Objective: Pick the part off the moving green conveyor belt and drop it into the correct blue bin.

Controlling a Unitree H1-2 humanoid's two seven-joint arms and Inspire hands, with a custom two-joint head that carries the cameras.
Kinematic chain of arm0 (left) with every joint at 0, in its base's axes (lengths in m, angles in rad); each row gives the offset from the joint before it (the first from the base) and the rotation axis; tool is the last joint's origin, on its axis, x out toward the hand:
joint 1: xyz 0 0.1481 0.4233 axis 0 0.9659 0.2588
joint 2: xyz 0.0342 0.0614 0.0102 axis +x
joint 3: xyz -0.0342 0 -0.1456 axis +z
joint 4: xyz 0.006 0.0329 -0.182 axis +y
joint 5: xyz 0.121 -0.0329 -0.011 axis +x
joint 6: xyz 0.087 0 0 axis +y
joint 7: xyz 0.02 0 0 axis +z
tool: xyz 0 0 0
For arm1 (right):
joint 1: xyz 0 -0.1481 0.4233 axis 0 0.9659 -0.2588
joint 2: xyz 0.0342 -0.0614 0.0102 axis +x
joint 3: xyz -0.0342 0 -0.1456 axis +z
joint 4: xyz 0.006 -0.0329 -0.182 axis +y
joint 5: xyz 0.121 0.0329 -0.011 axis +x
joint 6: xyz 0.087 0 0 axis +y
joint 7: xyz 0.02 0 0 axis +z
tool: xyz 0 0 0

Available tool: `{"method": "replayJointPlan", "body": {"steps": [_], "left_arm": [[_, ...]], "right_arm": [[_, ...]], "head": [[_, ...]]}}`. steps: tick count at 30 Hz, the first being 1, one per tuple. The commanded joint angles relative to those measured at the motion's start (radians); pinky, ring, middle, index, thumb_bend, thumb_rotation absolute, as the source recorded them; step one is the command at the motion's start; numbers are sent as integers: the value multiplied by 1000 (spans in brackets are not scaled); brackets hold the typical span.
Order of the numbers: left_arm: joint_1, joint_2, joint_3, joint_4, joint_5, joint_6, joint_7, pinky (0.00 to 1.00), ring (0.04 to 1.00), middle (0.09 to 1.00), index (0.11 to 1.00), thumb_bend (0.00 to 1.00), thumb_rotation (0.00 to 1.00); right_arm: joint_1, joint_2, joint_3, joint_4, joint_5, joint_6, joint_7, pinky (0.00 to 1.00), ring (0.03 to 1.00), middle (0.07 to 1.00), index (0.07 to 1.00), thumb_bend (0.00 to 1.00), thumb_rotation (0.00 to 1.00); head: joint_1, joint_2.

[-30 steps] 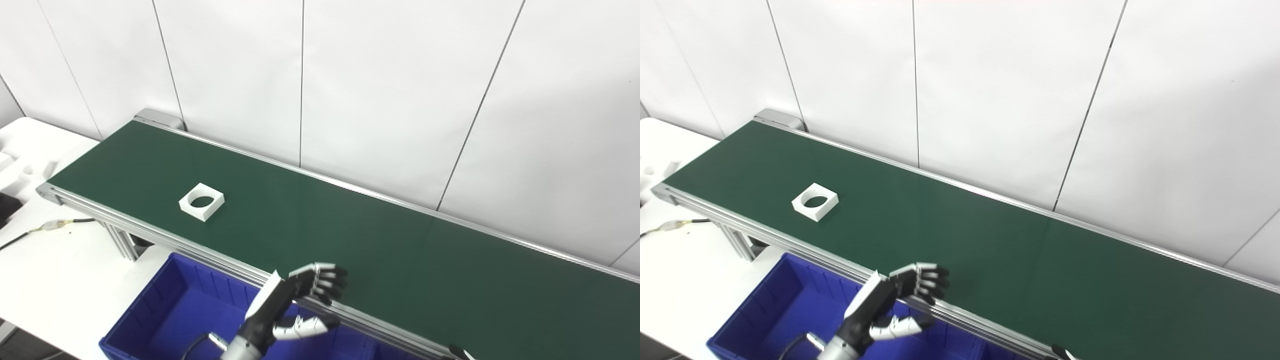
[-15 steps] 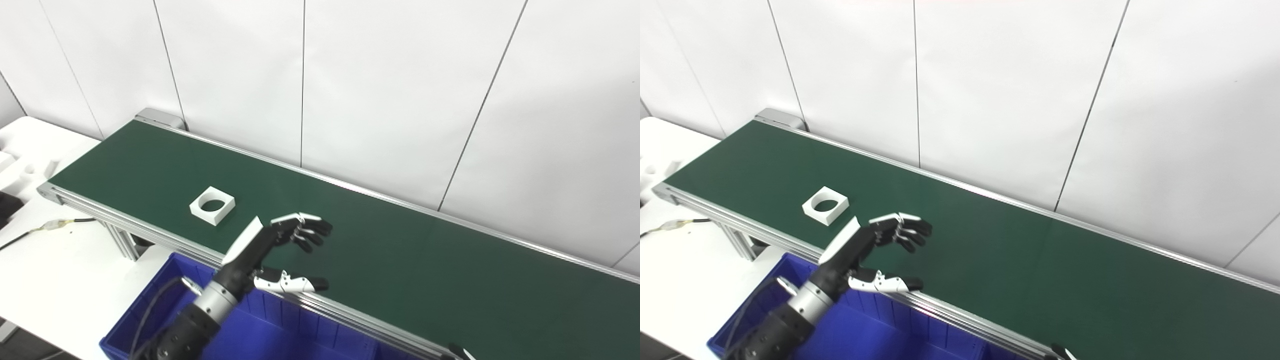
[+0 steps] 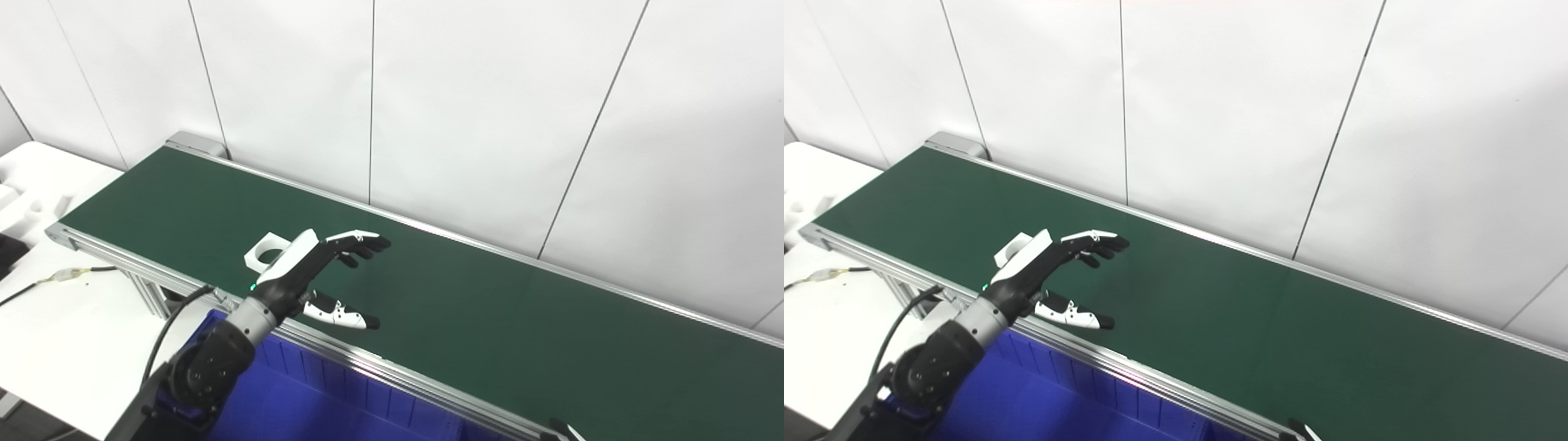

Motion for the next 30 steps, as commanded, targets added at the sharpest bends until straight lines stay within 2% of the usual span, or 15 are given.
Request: {"method": "replayJointPlan", "body": {"steps": [1,10,16,24,30], "left_arm": [[-53,40,-9,2,15,20,-28,723,789,819,806,766,41],[-144,109,-59,103,72,22,-92,737,822,830,791,774,65],[-215,161,-91,188,131,39,-131,705,828,837,806,783,63],[-289,206,-89,320,147,31,-140,721,842,838,787,844,3],[-313,234,-85,372,147,27,-137,727,855,848,789,861,0]], "right_arm": [[-17,5,-3,-10,7,-63,-4,671,770,810,877,694,535],[-24,10,-3,4,4,-81,-6,666,764,809,876,669,508],[-25,15,-3,5,3,-77,-7,672,765,810,875,670,494],[-25,23,-4,6,-3,-79,-11,666,760,804,872,673,494],[-21,30,-3,4,-5,-83,-12,664,762,805,875,678,503]], "head": [[0,-1],[-5,-3],[-6,-5],[-7,-7],[-13,-5]]}}
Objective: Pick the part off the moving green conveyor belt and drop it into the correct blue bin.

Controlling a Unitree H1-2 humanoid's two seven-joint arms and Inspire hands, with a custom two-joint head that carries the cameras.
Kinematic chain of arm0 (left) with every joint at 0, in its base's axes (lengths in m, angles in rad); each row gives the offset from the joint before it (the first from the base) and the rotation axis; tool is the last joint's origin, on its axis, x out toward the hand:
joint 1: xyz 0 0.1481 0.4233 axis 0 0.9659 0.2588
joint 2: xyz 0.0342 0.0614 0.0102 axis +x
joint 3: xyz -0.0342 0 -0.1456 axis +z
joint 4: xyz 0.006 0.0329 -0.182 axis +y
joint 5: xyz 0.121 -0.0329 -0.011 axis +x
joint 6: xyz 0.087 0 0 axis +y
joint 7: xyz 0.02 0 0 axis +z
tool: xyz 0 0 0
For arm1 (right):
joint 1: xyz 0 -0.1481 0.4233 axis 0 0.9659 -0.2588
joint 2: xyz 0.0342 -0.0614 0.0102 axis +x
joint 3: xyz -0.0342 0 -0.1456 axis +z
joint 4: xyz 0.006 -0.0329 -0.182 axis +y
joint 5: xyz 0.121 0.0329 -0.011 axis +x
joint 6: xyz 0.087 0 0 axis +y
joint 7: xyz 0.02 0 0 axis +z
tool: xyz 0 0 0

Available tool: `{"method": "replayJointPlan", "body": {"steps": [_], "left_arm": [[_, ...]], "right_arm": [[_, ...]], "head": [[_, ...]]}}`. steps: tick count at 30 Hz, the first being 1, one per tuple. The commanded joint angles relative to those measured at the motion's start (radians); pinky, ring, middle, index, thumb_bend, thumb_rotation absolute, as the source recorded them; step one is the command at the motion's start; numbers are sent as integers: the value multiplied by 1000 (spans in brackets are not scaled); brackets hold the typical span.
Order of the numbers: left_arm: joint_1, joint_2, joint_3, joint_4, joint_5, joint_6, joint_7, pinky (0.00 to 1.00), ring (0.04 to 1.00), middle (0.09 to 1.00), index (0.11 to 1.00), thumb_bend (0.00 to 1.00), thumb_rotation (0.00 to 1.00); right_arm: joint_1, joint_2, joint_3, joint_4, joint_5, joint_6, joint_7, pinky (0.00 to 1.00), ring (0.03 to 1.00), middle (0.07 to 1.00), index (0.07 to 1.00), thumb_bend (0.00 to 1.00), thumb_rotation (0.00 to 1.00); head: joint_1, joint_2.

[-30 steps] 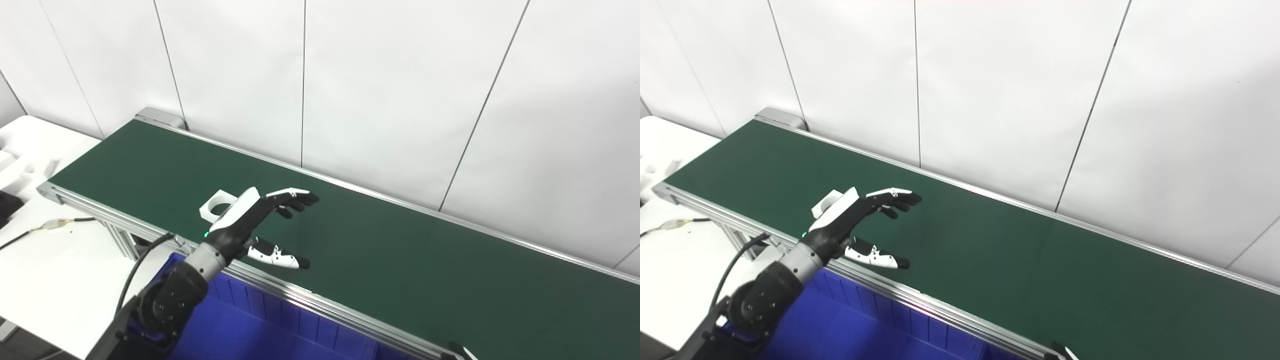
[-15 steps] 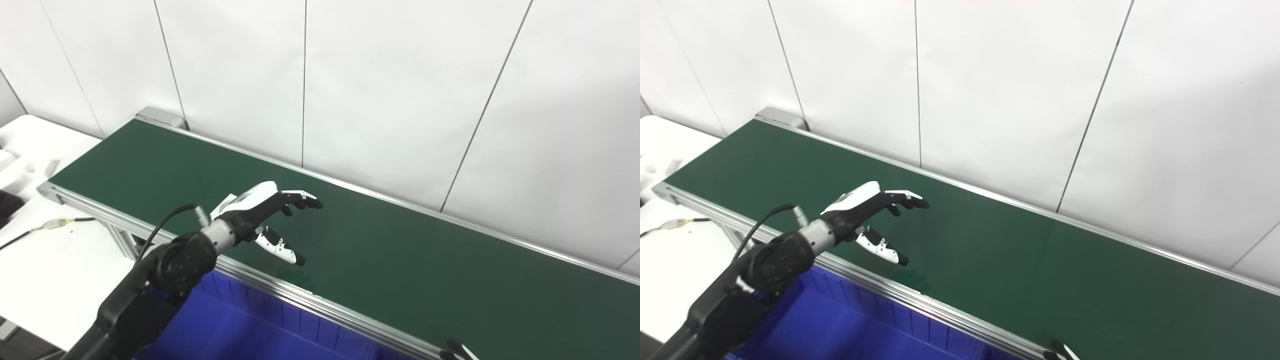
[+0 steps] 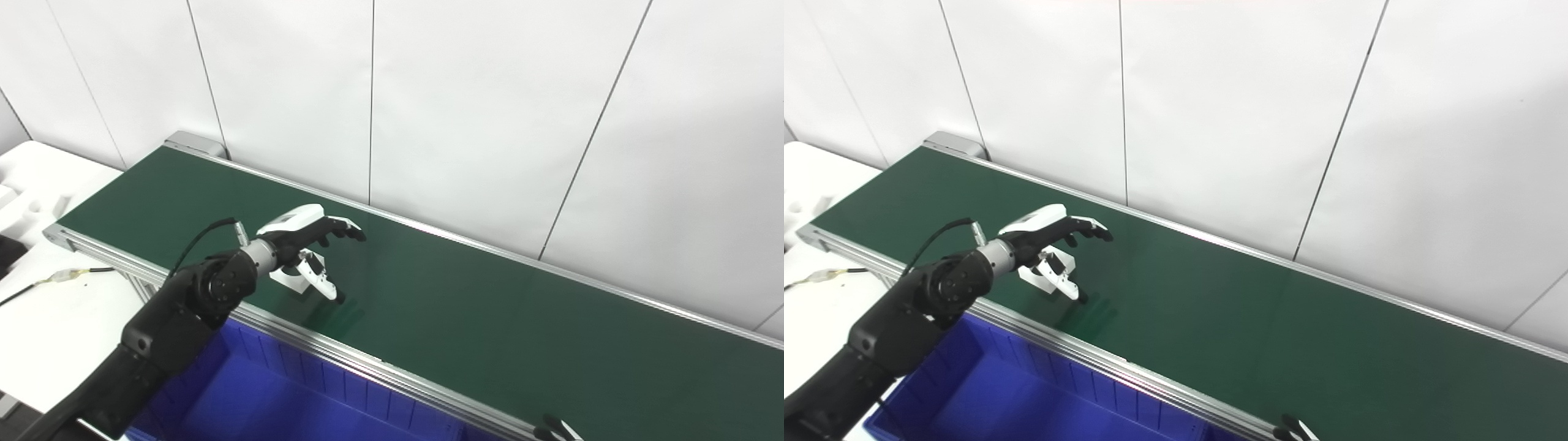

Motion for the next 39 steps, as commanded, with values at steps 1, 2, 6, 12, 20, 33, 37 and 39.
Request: {"method": "replayJointPlan", "body": {"steps": [1,2,6,12,20,33,37,39], "left_arm": [[-51,46,13,0,4,-18,15,725,857,849,791,861,0],[-56,52,8,7,14,-23,18,714,853,847,793,865,0],[-76,74,-16,37,57,-25,24,732,861,857,799,888,0],[-102,101,-54,72,124,-24,19,783,870,879,817,886,0],[-114,105,-92,118,197,-19,37,782,896,911,836,873,0],[-150,61,-193,186,305,-44,83,854,912,909,840,912,0],[-165,42,-230,204,337,-26,67,871,923,918,855,887,3],[-173,32,-241,221,343,-38,71,869,921,920,853,889,1]], "right_arm": [[-9,6,-3,-25,1,-58,-11,661,760,805,874,677,505],[-8,6,-3,-27,1,-57,-11,661,760,805,874,679,507],[-4,9,-2,-30,-3,-53,-11,662,759,805,875,688,523],[-2,12,-2,-34,-1,-49,-9,664,764,809,877,691,522],[-5,13,-1,-25,-9,-62,-13,660,761,807,876,675,517],[-1,20,-2,-34,-7,-51,-14,666,761,805,872,706,528],[0,20,-1,-35,-9,-51,-13,662,763,807,875,692,521],[1,21,0,-38,-11,-47,-13,659,761,805,875,696,526]], "head": [[0,1],[-1,0],[-3,1],[-5,2],[-12,0],[-18,-1],[-20,-2],[-20,-1]]}}
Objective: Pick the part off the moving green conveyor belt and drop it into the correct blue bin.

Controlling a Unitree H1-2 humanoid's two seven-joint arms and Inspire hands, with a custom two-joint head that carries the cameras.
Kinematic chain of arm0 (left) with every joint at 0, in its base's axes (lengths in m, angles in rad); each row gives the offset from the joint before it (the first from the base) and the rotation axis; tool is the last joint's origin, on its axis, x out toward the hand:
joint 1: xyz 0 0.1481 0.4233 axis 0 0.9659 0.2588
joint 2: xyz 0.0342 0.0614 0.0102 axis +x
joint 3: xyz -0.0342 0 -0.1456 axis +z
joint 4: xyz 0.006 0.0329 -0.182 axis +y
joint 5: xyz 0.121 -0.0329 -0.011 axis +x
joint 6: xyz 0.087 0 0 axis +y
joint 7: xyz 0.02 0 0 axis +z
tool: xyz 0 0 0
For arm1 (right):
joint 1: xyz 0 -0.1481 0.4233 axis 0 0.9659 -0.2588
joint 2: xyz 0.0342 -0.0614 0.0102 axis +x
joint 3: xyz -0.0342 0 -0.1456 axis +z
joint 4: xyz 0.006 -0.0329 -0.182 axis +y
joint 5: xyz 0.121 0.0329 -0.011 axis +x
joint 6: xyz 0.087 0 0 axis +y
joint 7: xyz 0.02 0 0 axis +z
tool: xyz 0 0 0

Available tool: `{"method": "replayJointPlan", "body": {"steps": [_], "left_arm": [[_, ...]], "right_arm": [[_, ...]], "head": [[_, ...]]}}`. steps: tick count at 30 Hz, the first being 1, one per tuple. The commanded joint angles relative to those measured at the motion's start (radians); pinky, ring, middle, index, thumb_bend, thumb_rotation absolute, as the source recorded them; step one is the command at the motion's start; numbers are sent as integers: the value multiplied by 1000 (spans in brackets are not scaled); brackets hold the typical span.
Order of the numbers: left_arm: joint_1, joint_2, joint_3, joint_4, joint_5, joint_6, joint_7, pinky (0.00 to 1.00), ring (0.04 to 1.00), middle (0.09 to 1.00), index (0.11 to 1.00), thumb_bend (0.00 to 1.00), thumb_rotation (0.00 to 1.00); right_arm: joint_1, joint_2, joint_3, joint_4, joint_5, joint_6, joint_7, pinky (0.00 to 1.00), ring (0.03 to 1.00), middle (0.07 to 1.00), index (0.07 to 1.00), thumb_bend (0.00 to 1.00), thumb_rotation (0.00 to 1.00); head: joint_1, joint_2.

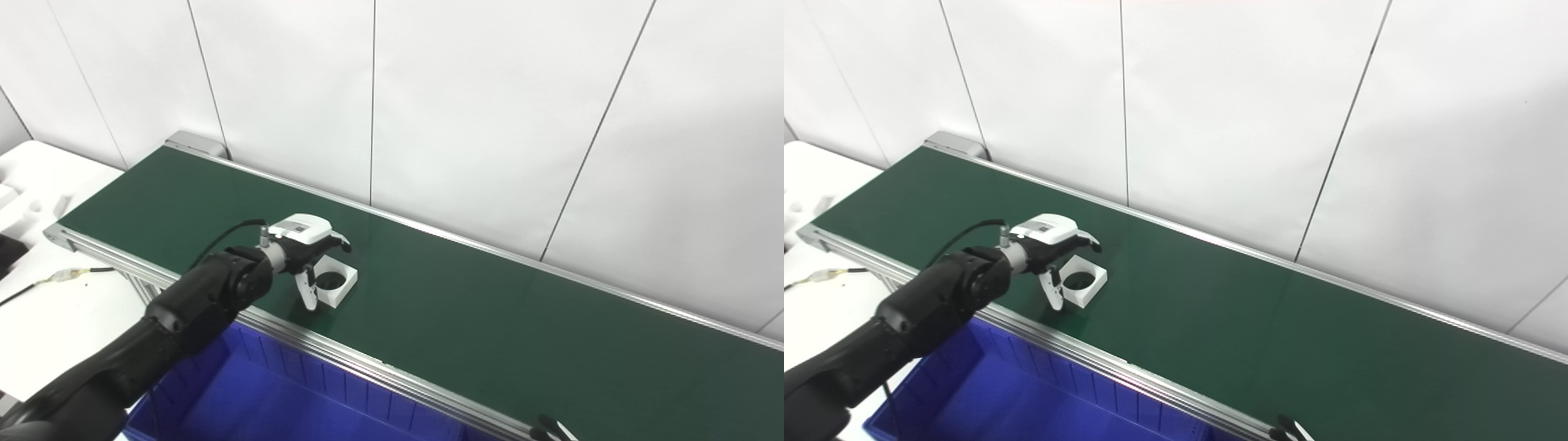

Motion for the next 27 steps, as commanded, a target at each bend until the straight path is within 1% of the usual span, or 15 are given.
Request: {"method": "replayJointPlan", "body": {"steps": [1,3,7,11,13,14,15,16,17,19,20,23,25,26,27], "left_arm": [[-63,12,1,10,16,-19,27,865,919,921,851,891,0],[-75,2,-13,40,23,-39,40,853,916,923,846,901,0],[-103,-26,-43,103,33,-47,44,844,910,916,848,890,0],[-118,-49,-64,155,35,-76,73,843,898,900,830,889,0],[-122,-56,-76,177,46,-99,108,834,870,864,783,868,0],[-123,-57,-82,187,52,-112,128,810,815,795,702,823,0],[-124,-56,-88,195,61,-126,152,794,783,753,601,674,19],[-126,-55,-92,204,65,-138,174,767,737,689,536,582,31],[-127,-52,-94,210,67,-148,194,706,656,594,495,536,10],[-129,-48,-100,218,73,-159,218,673,615,560,481,523,3],[-132,-45,-103,220,74,-160,218,660,600,547,477,519,1],[-133,-34,-103,208,67,-158,207,662,628,544,446,511,0],[-128,-26,-98,197,57,-171,218,625,593,527,459,513,0],[-123,-24,-92,197,47,-184,231,589,549,510,471,516,0],[-120,-23,-87,197,40,-194,239,585,542,508,472,517,0]], "right_arm": [[-9,7,-1,-36,2,-46,-10,659,761,805,875,698,528],[-9,9,0,-32,3,-48,-10,663,761,805,875,710,537],[-6,10,2,-40,-4,-46,-12,661,760,803,874,704,537],[-3,11,3,-41,-3,-51,-14,660,760,802,872,705,536],[-1,12,4,-44,-4,-50,-16,661,759,803,873,696,523],[0,12,4,-45,-5,-50,-17,660,757,801,873,704,531],[1,13,5,-46,-5,-49,-19,660,757,801,872,710,539],[2,13,6,-48,-8,-48,-21,660,757,801,872,716,545],[3,13,7,-51,-12,-46,-23,657,754,801,871,714,547],[4,12,8,-53,-17,-50,-26,654,753,802,871,709,545],[5,12,8,-55,-17,-52,-26,653,752,802,871,706,544],[7,10,8,-58,-17,-52,-25,650,748,800,871,697,540],[9,9,8,-62,-11,-44,-21,655,751,801,874,693,538],[10,8,7,-62,-9,-45,-20,657,753,802,875,694,537],[10,8,7,-62,-9,-45,-20,657,753,801,875,695,537]], "head": [[0,2],[-4,2],[-8,2],[-11,5],[-13,7],[-14,8],[-14,8],[-15,9],[-15,10],[-15,11],[-14,13],[-13,15],[-14,17],[-16,18],[-16,18]]}}
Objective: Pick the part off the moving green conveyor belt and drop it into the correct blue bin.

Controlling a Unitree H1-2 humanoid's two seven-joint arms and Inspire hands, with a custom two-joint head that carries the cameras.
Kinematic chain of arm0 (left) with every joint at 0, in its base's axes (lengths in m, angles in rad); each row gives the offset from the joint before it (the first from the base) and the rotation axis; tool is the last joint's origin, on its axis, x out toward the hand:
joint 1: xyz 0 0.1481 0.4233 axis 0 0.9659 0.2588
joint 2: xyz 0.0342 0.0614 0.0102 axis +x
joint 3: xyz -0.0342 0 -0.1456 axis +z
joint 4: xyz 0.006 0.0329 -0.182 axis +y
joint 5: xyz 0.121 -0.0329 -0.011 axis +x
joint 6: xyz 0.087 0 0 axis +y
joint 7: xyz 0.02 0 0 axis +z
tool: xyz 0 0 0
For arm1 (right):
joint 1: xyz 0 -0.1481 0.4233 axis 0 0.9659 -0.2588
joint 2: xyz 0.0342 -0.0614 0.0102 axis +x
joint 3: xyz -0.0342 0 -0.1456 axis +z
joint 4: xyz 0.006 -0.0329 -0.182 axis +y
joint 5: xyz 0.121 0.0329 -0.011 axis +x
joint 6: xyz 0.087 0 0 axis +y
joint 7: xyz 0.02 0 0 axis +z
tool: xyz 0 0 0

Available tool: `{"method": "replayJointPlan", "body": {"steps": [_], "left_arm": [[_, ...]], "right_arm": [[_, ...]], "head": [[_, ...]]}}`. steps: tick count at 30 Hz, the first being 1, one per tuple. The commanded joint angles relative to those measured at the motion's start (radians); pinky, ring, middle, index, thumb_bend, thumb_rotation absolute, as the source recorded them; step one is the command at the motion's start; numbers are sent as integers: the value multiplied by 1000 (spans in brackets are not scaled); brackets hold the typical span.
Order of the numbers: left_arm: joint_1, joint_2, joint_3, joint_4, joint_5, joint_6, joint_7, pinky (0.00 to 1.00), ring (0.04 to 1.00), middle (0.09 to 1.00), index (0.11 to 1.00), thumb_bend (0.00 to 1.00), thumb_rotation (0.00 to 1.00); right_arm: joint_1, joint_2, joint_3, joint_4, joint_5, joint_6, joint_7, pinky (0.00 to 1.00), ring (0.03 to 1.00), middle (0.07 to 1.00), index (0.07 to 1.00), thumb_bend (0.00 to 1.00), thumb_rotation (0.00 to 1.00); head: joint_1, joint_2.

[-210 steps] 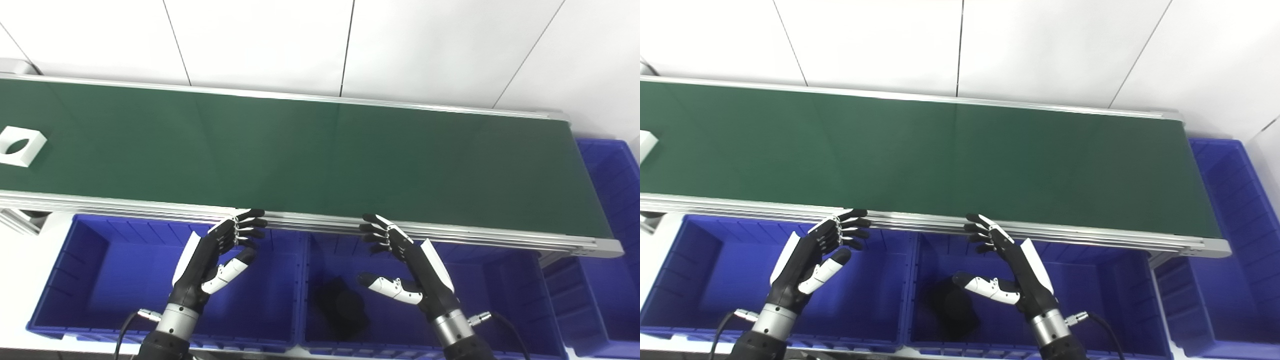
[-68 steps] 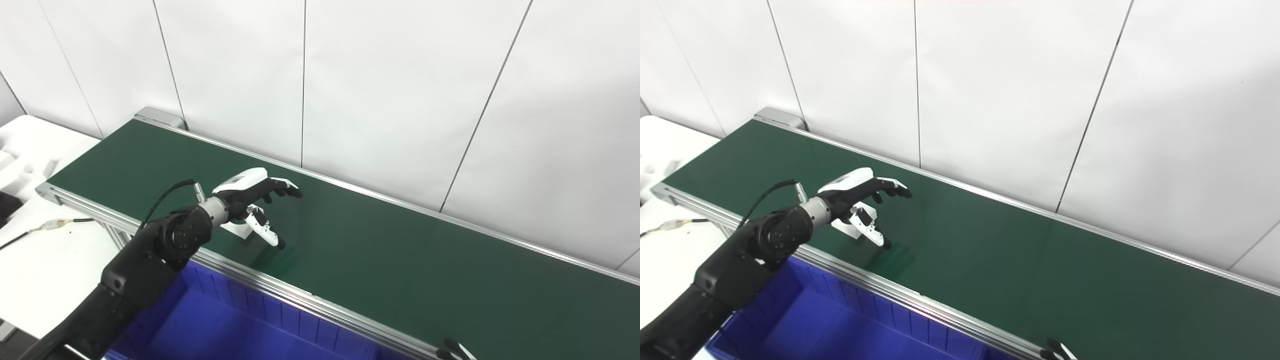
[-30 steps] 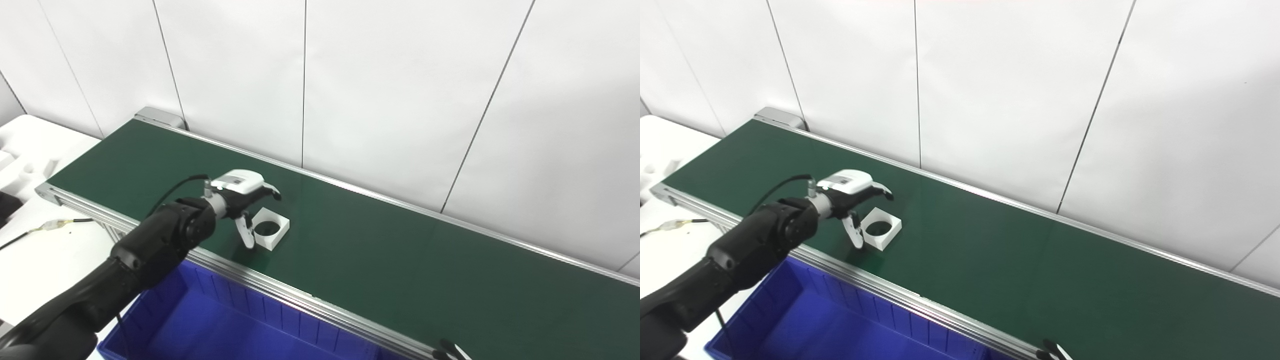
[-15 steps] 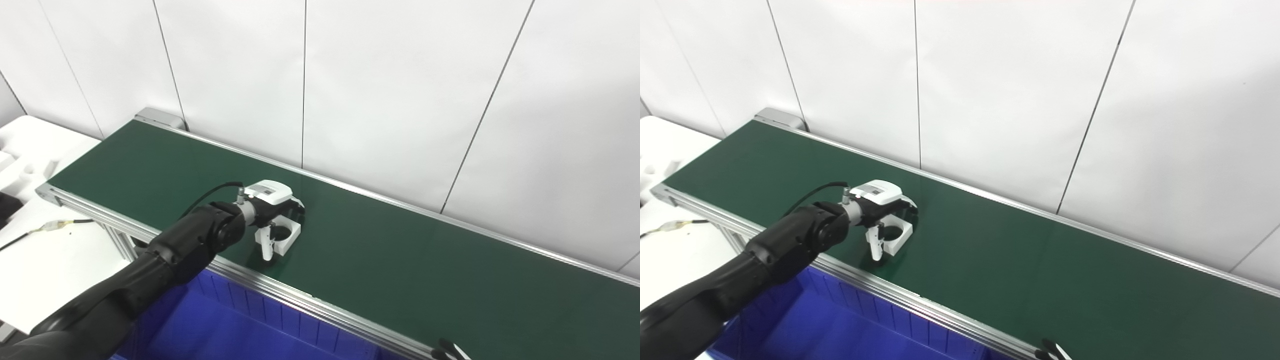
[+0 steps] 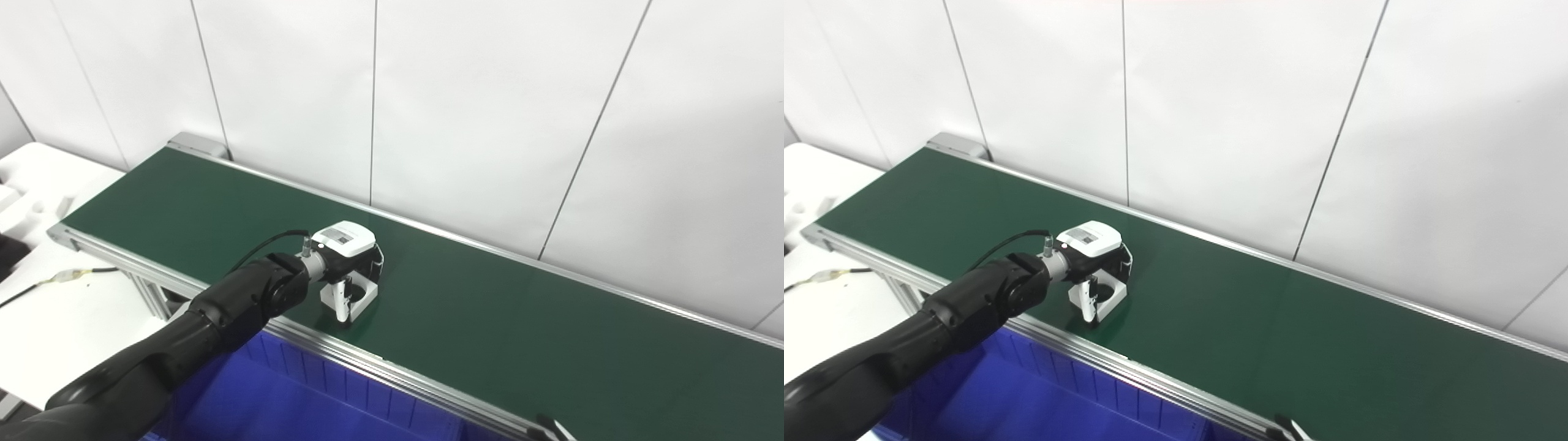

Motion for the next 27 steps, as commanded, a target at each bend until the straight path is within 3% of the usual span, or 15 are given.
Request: {"method": "replayJointPlan", "body": {"steps": [1,4,14,17,27], "left_arm": [[-11,39,26,-3,3,-15,43,577,528,503,474,518,0],[-2,38,43,-5,-22,-39,44,582,512,501,472,509,0],[48,30,114,-100,-88,-58,29,370,435,510,488,501,0],[74,33,139,-184,-87,-35,11,339,434,510,487,501,0],[179,51,239,-568,-121,71,-146,330,431,509,487,501,0]], "right_arm": [[-10,2,-4,-34,13,-46,-4,656,753,801,875,697,539],[-10,1,-5,-35,14,-44,-3,652,755,801,875,701,540],[-7,-3,-6,-42,18,-46,-1,655,761,805,876,686,524],[-4,-3,-7,-46,15,-42,-3,652,758,804,876,686,522],[0,-5,-6,-53,16,-40,1,656,760,807,877,704,540]], "head": [[1,1],[1,2],[-7,10],[-8,13],[-12,22]]}}
